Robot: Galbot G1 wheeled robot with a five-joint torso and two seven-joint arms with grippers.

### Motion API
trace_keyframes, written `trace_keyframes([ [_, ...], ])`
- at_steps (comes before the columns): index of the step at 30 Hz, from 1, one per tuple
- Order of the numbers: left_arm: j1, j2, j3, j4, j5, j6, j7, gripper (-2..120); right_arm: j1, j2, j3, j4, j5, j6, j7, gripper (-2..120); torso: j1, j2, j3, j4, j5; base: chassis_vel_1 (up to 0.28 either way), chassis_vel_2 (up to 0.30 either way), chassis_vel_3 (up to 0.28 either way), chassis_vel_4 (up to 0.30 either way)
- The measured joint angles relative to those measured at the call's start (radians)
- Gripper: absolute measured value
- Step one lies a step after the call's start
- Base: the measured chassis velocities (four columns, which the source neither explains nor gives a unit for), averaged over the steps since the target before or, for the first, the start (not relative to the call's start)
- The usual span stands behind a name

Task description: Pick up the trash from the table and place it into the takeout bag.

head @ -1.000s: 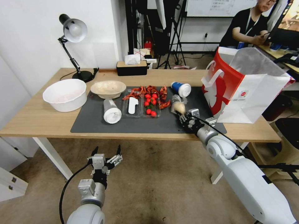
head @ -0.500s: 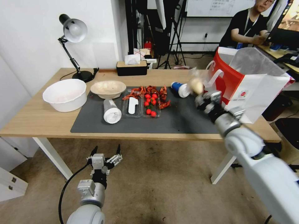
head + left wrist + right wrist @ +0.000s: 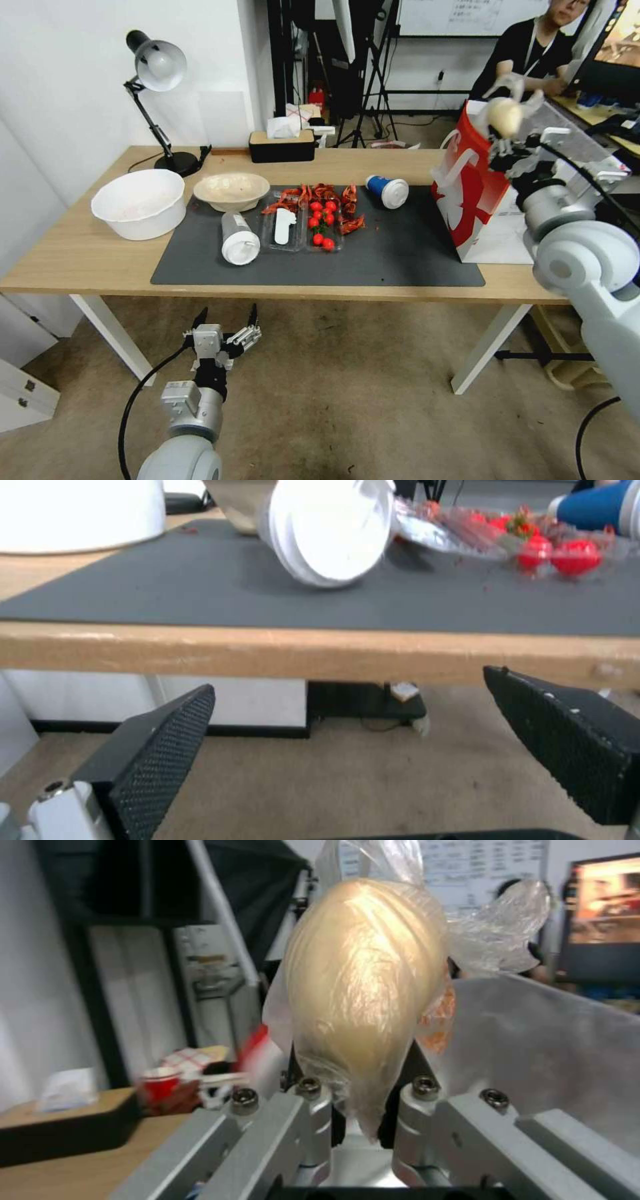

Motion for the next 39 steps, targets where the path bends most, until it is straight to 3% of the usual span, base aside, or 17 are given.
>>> trace_keyframes([
  [7,0.005,-0.009,0.012,0.028,0.035,0.0,0.006,100,0.08,-0.017,-0.013,-0.136,0.033,-0.008,0.069,4,0.0,0.0,0.0,0.0001,-0.0002,0.0,0.0,0.0,0.0],
  [16,0.004,-0.005,0.006,0.019,0.034,0.002,0.006,100,0.134,-0.014,-0.035,-0.127,0.141,-0.074,0.161,8,0.0,0.0,0.0,0.0,-0.0004,0.0,0.0,0.0,0.0],
  [19,0.003,-0.003,0.004,0.014,0.032,0.003,0.005,100,0.124,-0.015,-0.028,-0.101,0.187,-0.082,0.164,32,0.0,0.0,0.0,0.0,-0.0003,0.0,0.0,0.0,0.0],
  [39,0.006,0.014,-0.006,-0.006,0.033,0.001,0.006,100,0.099,-0.032,-0.022,-0.061,0.175,-0.081,0.167,99,0.0,0.0,0.0,0.0001,-0.0003,0.0,0.0,0.0,0.0],
])
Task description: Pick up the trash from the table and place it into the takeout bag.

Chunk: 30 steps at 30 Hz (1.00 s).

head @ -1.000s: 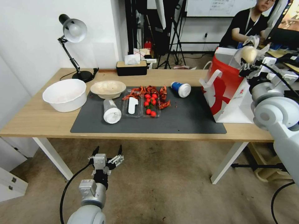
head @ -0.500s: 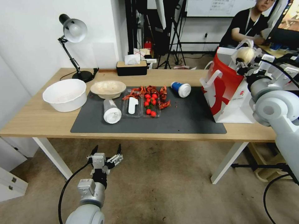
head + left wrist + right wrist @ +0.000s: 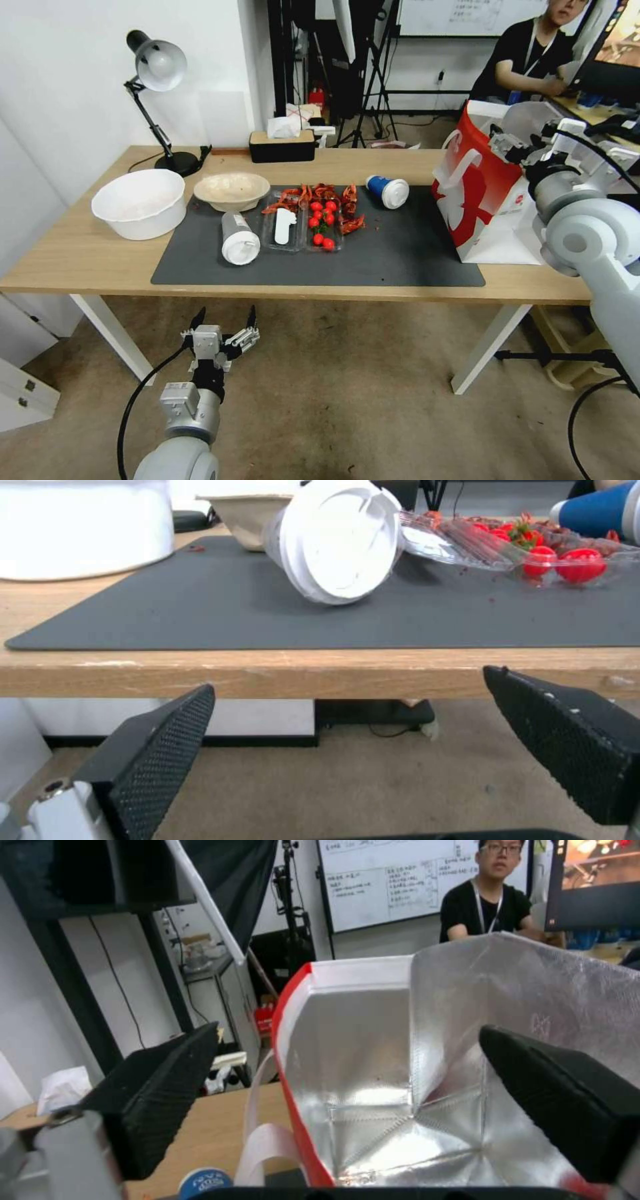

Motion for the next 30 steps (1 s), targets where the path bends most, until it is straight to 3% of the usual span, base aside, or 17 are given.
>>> trace_keyframes([
  [8,-0.003,-0.002,0.004,0.002,-0.002,-0.002,0.0,100,-0.003,-0.007,0.007,0.019,-0.038,0.041,-0.035,100,0.0,0.0,0.0,-0.0001,0.0,0.0,0.0,0.0,0.0],
  [16,-0.002,-0.004,0.0,0.004,-0.003,-0.003,0.0,100,-0.056,-0.005,0.015,0.107,-0.125,0.092,-0.15,100,0.0,0.0,0.0,0.0,-0.0002,0.0,0.0,0.0,0.0],
  [23,-0.007,-0.004,-0.005,0.014,-0.012,-0.006,0.0,100,-0.286,0.013,0.078,0.25,-0.171,0.132,-0.293,100,0.0,0.0,0.0,-0.0002,0.0,0.0,0.0,0.0,0.0],
  [30,-0.011,-0.002,-0.003,0.019,-0.029,-0.008,-0.005,100,-0.463,0.03,0.113,0.306,-0.252,0.145,-0.296,100,0.0,0.0,0.0,0.0002,-0.0001,0.0,0.0,0.0,0.0],
])
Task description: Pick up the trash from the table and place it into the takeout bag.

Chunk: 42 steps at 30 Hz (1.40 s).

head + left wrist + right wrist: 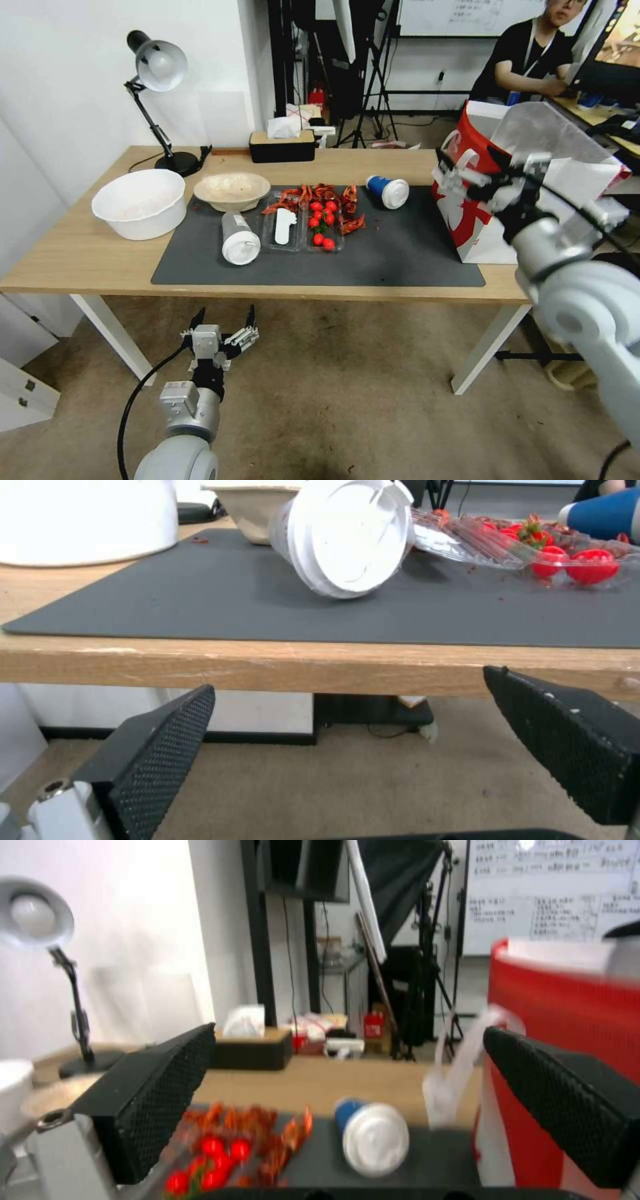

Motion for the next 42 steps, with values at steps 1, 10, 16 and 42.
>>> trace_keyframes([
  [1,0.0,0.0,0.001,0.0,-0.002,-0.001,-0.001,100,-0.031,0.014,0.002,0.004,-0.029,0.017,-0.002,100,0.0,0.0,0.0,0.0,-0.0001,0.0,0.0,0.0,0.0],
  [10,0.001,0.012,-0.004,0.002,-0.014,-0.017,-0.001,100,-0.252,0.177,-0.009,-0.011,-0.234,0.228,-0.093,100,0.0,0.0,0.0,-0.0001,0.0,0.0,0.0,0.0,0.0],
  [16,0.001,0.02,-0.004,0.008,-0.021,-0.033,0.0,100,-0.414,0.323,-0.033,-0.083,-0.37,0.42,-0.175,100,0.0,0.0,0.0,-0.0004,-0.0001,0.0,0.0,0.0,0.0],
  [42,0.002,0.03,0.005,0.018,-0.026,-0.047,0.0,100,-0.54,0.442,-0.071,-0.186,-0.471,0.52,-0.203,100,0.0,0.0,0.0,-0.0003,0.0001,0.0,0.0,0.0,0.0],
])
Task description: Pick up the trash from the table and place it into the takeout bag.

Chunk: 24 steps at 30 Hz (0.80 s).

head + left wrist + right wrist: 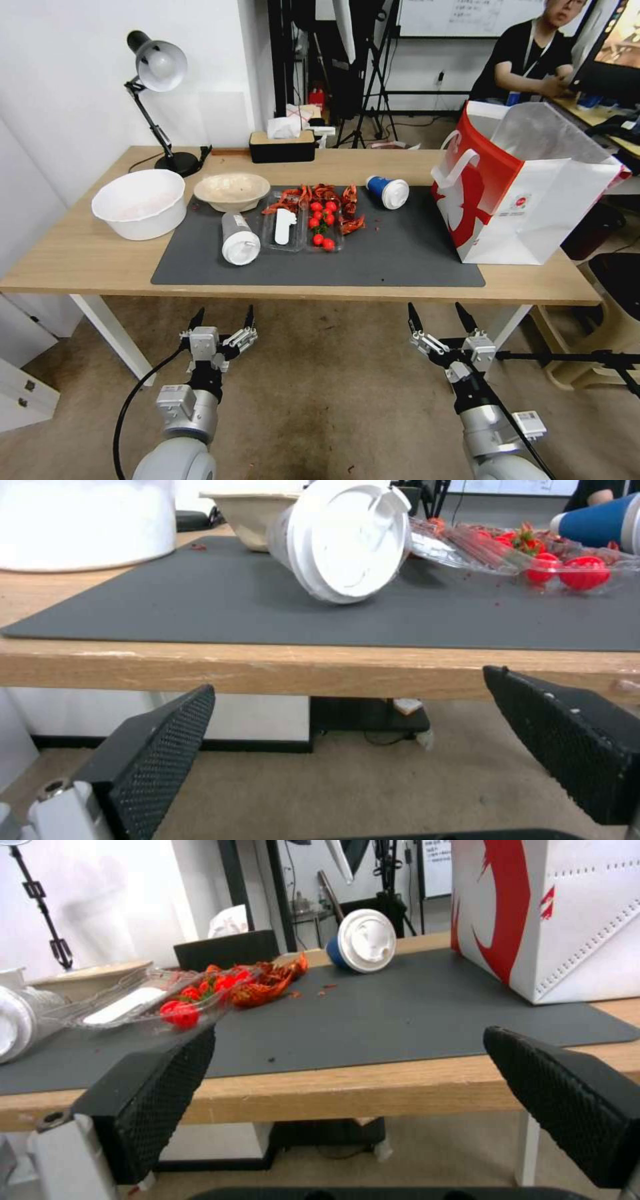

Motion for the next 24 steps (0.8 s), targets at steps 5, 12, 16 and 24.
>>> trace_keyframes([
  [5,-0.001,-0.001,0.004,0.002,0.0,0.0,0.0,100,-0.001,0.0,0.001,-0.001,0.0,0.0,0.0,100,0.0,0.0,0.0,0.0,-0.0001,0.0,0.0,0.0,0.0],
  [12,-0.006,0.007,0.002,-0.001,-0.011,0.0,0.0,100,0.002,0.022,-0.007,-0.008,-0.01,-0.003,0.0,100,0.0,0.0,0.0,0.0,0.0,0.0,0.0,0.0,0.0],
  [16,-0.008,0.01,0.001,-0.002,-0.015,0.0,0.001,100,0.005,0.03,-0.01,-0.014,-0.016,-0.004,0.0,100,0.0,0.0,0.0,-0.0001,0.0,0.0,0.0,0.0,0.0],
  [24,-0.012,0.012,0.003,0.009,-0.016,0.0,0.001,100,0.025,0.033,-0.015,-0.01,-0.023,-0.027,0.007,100,0.0,0.0,0.0,0.0,-0.0001,0.0,0.0,0.0,0.0],
])
